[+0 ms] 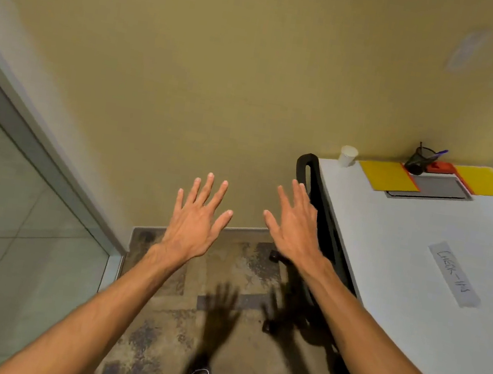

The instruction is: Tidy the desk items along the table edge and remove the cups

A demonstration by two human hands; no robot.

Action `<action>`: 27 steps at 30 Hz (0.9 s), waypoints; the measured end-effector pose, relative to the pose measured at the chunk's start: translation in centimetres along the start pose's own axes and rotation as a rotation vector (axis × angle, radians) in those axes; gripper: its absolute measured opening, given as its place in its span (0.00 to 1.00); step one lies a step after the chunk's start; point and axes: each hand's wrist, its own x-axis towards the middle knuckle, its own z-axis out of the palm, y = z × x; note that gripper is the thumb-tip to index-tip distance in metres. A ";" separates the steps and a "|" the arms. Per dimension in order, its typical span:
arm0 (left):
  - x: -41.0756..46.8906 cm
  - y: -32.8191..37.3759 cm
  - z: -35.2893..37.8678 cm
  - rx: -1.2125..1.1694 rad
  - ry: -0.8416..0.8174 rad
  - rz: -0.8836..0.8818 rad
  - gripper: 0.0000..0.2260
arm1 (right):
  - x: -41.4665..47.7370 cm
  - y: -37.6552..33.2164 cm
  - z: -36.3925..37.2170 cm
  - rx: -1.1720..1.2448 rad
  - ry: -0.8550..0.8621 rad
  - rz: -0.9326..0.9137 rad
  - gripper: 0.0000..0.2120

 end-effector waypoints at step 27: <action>41.1 16.9 7.3 -0.116 -0.201 0.594 0.36 | 22.6 21.9 0.8 -0.024 0.139 0.624 0.38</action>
